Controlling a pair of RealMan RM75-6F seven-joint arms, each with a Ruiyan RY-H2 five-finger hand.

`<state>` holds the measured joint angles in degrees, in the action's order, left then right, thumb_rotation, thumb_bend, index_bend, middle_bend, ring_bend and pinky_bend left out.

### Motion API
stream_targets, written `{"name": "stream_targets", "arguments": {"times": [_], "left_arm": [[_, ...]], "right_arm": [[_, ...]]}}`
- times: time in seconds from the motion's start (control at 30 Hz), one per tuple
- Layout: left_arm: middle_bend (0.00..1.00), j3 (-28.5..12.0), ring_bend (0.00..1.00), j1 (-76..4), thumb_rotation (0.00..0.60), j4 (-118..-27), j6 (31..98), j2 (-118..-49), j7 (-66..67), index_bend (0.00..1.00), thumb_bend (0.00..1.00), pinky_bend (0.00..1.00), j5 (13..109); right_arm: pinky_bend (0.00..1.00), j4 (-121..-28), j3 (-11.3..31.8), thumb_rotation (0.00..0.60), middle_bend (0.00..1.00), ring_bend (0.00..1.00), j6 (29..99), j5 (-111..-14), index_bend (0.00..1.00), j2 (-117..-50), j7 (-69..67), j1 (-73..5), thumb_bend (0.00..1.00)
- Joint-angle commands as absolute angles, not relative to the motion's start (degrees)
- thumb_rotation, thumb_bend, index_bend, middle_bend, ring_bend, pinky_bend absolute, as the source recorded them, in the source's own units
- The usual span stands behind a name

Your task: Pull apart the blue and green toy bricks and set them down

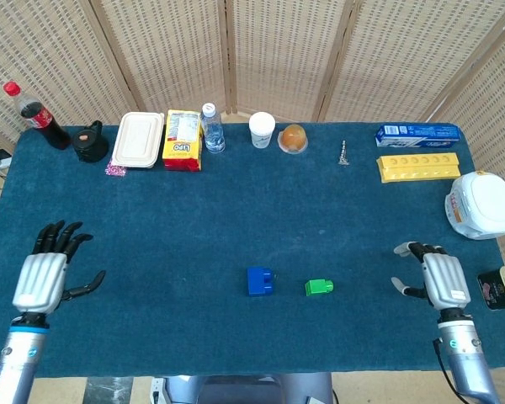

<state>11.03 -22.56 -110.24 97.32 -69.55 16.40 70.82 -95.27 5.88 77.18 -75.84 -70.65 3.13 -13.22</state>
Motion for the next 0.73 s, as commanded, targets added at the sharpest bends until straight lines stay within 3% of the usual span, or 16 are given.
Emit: {"name": "stream_targets", "arguments": {"times": [0.03,0.73], "left_arm": [[0.15,12.9,0.0,-17.4,0.359,-108.7,102.3,-68.6,14.8,0.27,0.3,0.04,74.1],[0.15,8.5,0.0,-8.6,0.362,-108.1,99.7,-66.8,13.1,0.27,0.3,0.04,78.0]], "right_arm": [[0.32,-96.0,4.9,0.6,0.43,0.41,78.8,-76.3,0.38,-69.9,4.7,-11.7,0.26],[0.32,-96.6,4.3,0.6,0.43,0.41,81.2,-77.8,0.39,-68.5,4.0,-8.4,0.26]]}}
